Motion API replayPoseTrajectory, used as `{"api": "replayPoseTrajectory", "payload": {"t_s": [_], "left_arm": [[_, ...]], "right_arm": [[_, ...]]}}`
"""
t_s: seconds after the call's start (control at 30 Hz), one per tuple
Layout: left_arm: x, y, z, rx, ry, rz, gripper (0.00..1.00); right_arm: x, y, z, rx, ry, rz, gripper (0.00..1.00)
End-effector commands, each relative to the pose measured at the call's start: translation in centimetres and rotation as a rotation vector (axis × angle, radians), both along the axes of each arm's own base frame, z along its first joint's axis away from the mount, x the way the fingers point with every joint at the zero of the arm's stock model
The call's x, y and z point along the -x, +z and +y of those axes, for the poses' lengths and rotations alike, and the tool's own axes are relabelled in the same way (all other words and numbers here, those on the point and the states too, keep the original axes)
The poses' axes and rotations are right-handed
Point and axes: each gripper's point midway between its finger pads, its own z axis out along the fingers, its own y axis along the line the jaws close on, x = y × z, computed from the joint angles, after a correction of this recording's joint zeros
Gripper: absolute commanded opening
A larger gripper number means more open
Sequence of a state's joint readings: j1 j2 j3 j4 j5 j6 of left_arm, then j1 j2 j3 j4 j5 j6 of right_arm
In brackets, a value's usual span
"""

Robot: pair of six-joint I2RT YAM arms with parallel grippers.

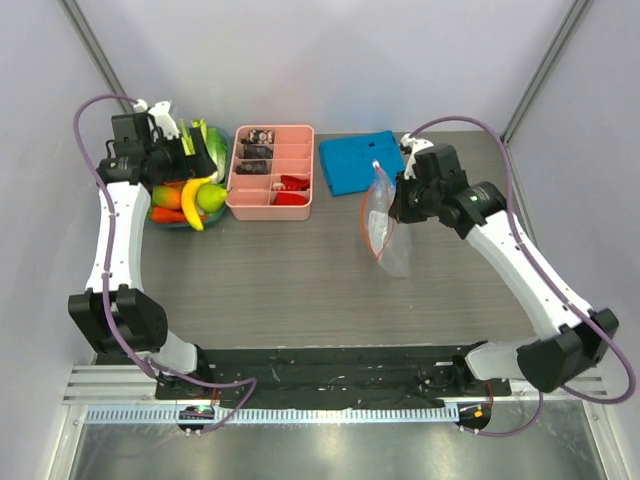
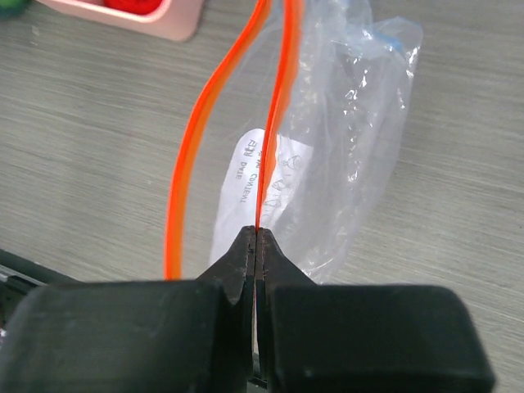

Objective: Place the food in the zip-top bag and seal the zipper
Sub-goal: Pick up the fake vegetable from the bin.

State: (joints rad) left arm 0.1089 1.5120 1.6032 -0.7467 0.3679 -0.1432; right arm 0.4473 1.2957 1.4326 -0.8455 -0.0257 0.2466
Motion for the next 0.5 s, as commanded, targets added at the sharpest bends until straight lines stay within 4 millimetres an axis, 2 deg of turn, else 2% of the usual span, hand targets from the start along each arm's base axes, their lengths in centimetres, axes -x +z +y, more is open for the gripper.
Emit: {"api": "replayPoseTrajectory", "payload": {"t_s": [0.0,0.07,0.1,0.17,0.2,0.3,0.33,0.4,0.43,0.47], "left_arm": [[-2.4,0.9,7.2,-0.255,0.224,-0.028,1.00],[-3.3,1.6,9.4,-0.284,0.337,-0.029,1.00],[-3.8,0.6,9.7,-0.277,0.352,0.001,1.00],[-4.8,0.6,10.1,-0.274,0.382,-0.004,1.00],[-5.6,-0.4,10.5,-0.265,0.407,0.018,1.00],[-7.1,-0.7,11.5,-0.267,0.474,0.022,1.00],[-7.9,-2.0,11.7,-0.260,0.491,0.050,1.00],[-9.0,-2.1,12.0,-0.255,0.508,0.049,1.00],[-9.6,-3.5,12.2,-0.250,0.519,0.078,1.00],[-10.0,-3.8,12.6,-0.260,0.540,0.084,1.00]], "right_arm": [[-3.0,-3.0,1.2,0.002,-0.026,0.020,0.01],[-3.8,-4.4,1.9,-0.009,-0.033,0.053,0.01],[-4.3,-4.4,2.4,-0.027,-0.032,0.047,0.01],[-4.5,-5.3,2.8,-0.046,-0.041,0.069,0.01],[-4.9,-5.4,3.1,-0.055,-0.039,0.064,0.01],[-4.7,-6.1,3.5,-0.075,-0.023,0.077,0.01],[-4.5,-6.5,3.6,-0.081,-0.015,0.089,0.01],[-4.3,-6.6,3.9,-0.099,-0.010,0.094,0.01],[-4.0,-6.8,4.0,-0.105,-0.007,0.099,0.01],[-3.9,-6.8,4.1,-0.115,-0.002,0.103,0.01]]}}
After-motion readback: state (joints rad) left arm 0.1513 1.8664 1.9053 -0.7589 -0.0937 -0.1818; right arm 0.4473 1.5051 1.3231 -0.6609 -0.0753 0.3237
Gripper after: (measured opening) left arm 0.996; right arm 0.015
